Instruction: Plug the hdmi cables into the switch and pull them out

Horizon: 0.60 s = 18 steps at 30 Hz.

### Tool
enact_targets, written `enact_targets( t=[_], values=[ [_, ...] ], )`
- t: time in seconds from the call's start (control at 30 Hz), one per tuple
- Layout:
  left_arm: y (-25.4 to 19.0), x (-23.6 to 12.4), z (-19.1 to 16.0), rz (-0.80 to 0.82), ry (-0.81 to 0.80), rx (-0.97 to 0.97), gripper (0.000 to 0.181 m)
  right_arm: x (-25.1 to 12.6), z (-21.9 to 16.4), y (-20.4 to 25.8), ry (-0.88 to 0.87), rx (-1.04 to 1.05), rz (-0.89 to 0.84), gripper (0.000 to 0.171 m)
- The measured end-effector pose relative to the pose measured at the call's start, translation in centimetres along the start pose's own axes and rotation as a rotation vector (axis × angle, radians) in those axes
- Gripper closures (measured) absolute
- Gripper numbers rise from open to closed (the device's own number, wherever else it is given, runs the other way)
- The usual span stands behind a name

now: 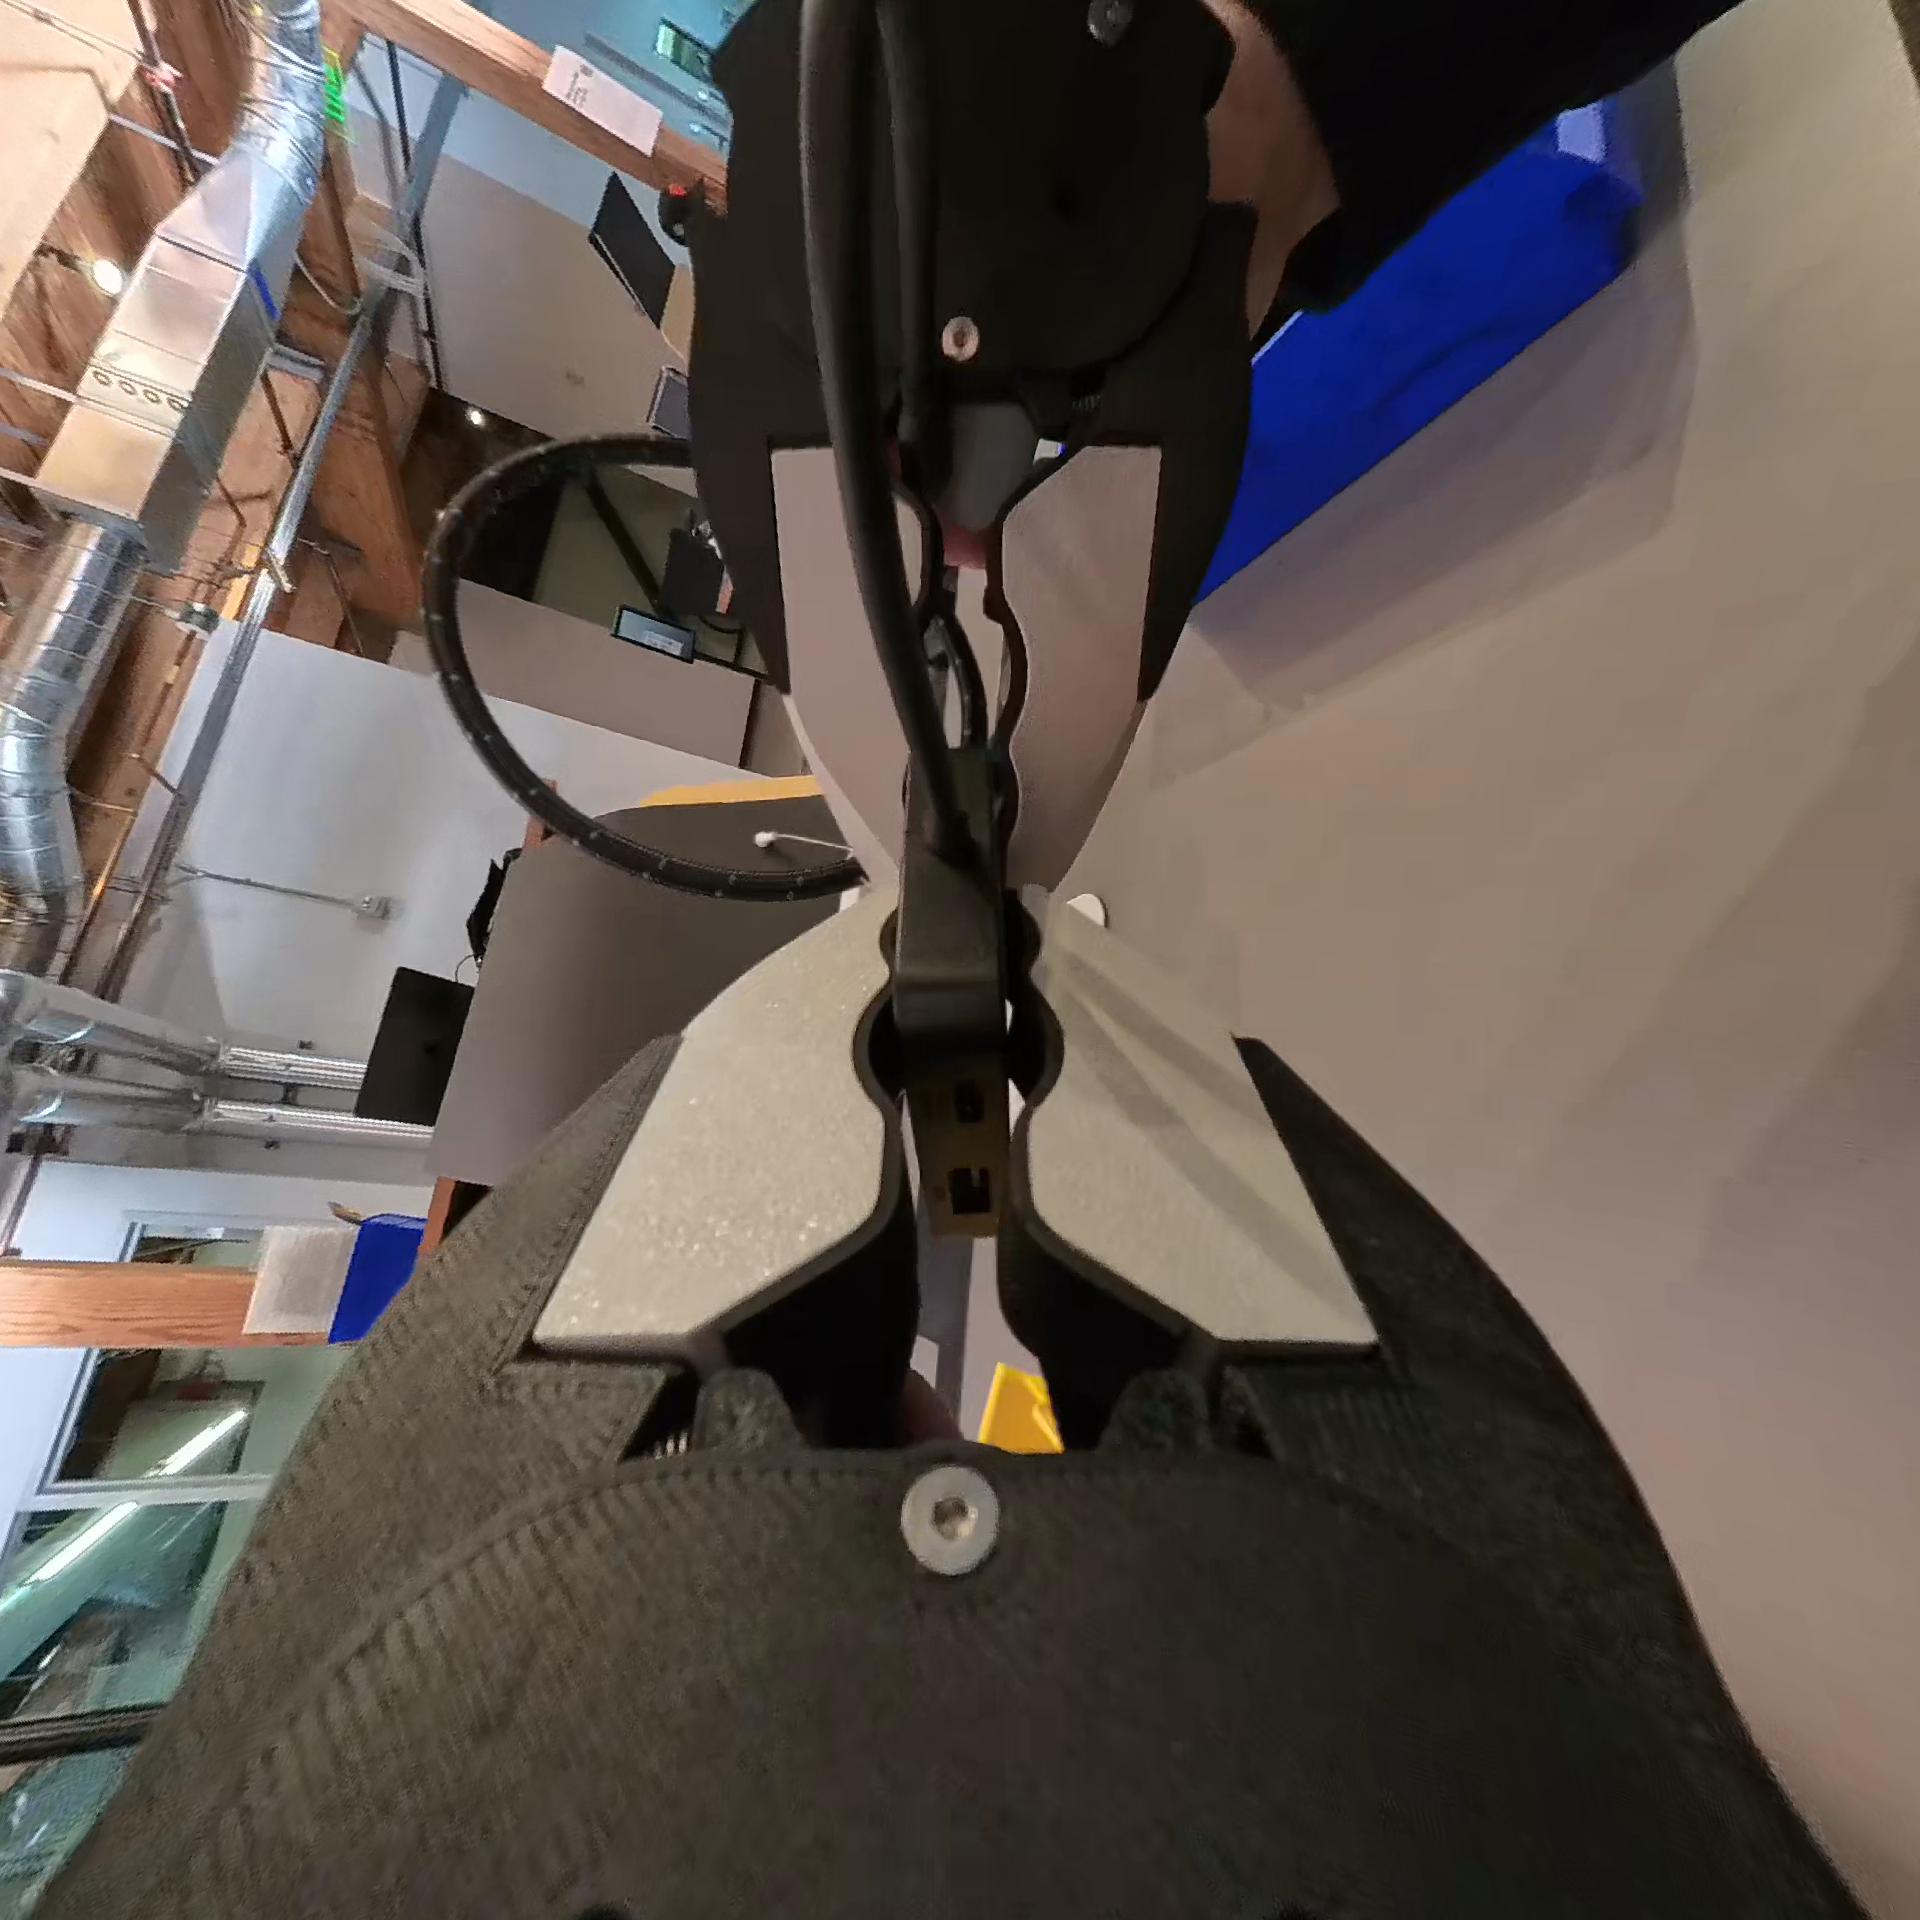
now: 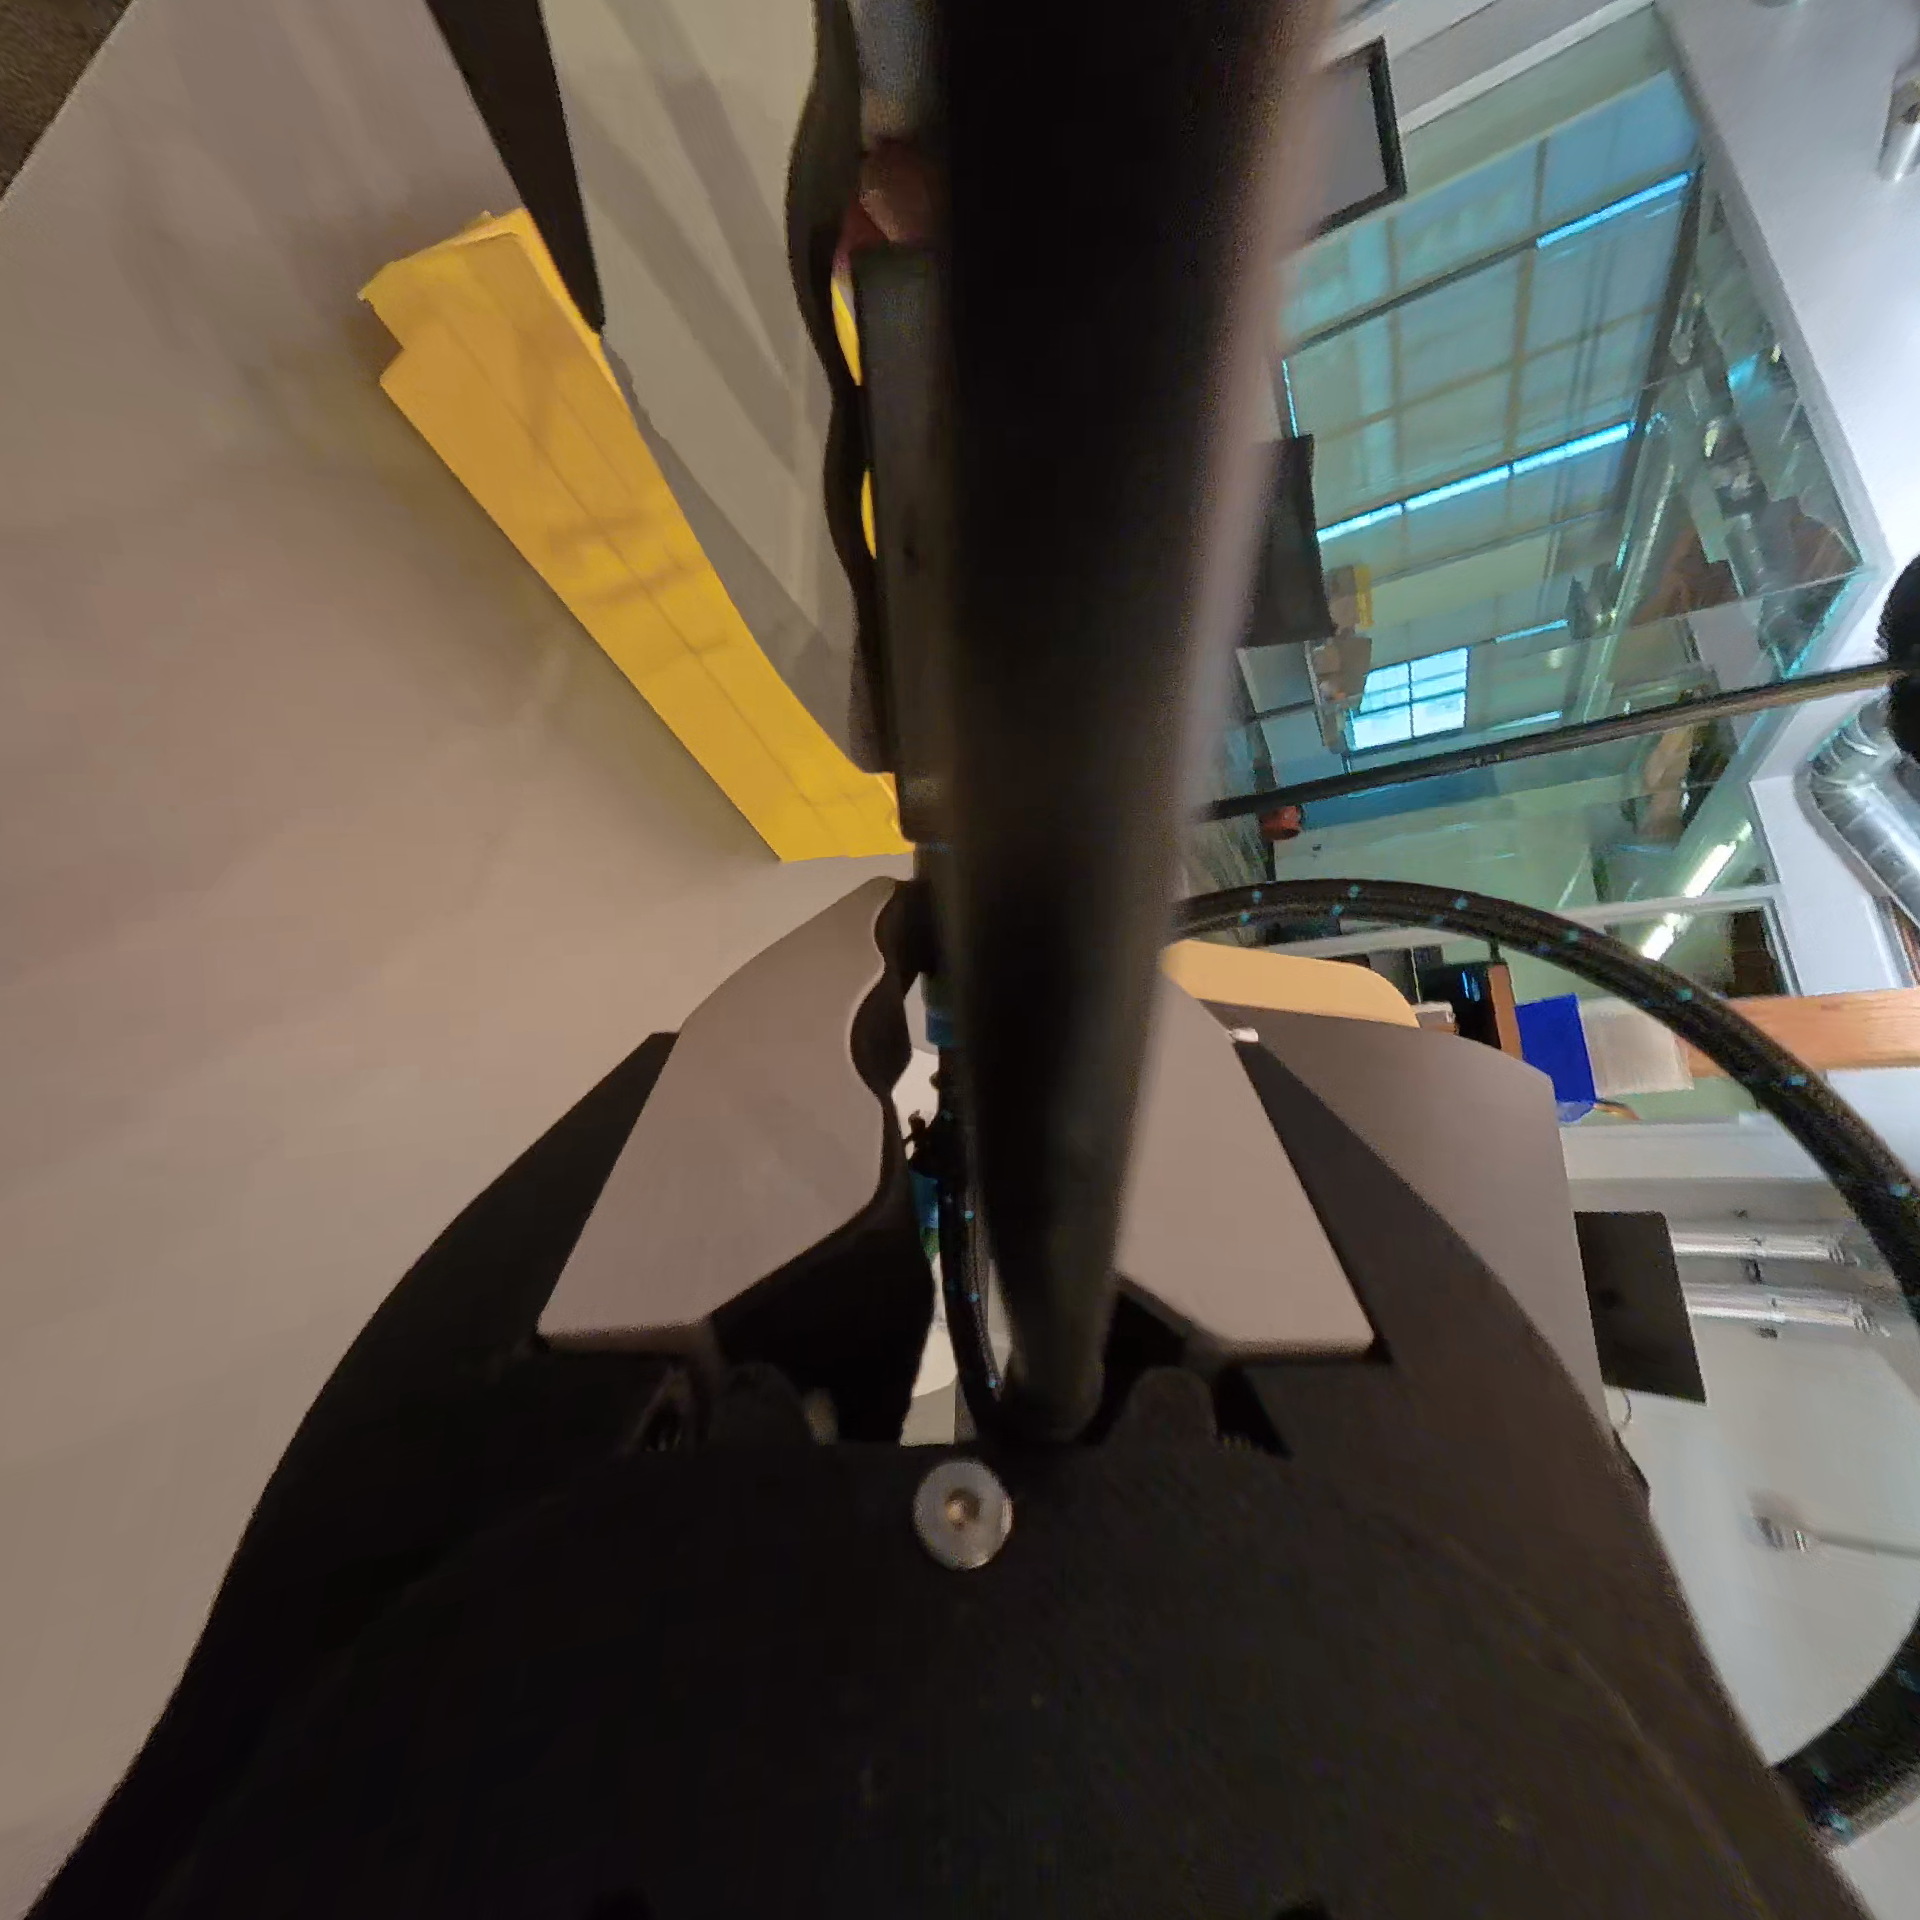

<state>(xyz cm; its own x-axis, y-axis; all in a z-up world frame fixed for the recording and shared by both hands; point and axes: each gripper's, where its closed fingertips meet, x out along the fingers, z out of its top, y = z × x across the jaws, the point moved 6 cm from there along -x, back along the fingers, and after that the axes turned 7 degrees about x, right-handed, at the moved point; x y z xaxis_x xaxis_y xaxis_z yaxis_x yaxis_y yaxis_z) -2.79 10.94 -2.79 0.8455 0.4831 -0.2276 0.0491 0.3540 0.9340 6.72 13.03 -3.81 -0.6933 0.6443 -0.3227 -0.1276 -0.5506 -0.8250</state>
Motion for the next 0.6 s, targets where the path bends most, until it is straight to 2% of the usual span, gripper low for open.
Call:
enact_targets(
  t=[0.1,0.23,0.3,0.53,0.6],
  values=[
    [0.2,0.0,0.0,0.02,-0.022,-0.015,0.168,-0.3,0.1,-0.2,0.014,0.028,-0.003,0.155],
    [0.5,0.1,-0.8,0.035,0.0,-0.017,0.157,-0.7,0.3,-0.2,-0.001,0.065,0.027,0.155],
    [0.2,0.2,-0.9,0.016,-0.01,-0.017,0.164,-0.8,0.5,-0.1,0.011,0.052,0.033,0.158],
    [-0.6,0.4,-0.4,-0.033,-0.01,-0.015,0.168,-1.3,0.6,0.5,0.038,0.034,0.067,0.159],
    [-0.4,0.2,-0.6,-0.022,0.004,-0.026,0.168,-1.7,-0.4,0.1,0.125,0.011,0.046,0.158]
  ],
)
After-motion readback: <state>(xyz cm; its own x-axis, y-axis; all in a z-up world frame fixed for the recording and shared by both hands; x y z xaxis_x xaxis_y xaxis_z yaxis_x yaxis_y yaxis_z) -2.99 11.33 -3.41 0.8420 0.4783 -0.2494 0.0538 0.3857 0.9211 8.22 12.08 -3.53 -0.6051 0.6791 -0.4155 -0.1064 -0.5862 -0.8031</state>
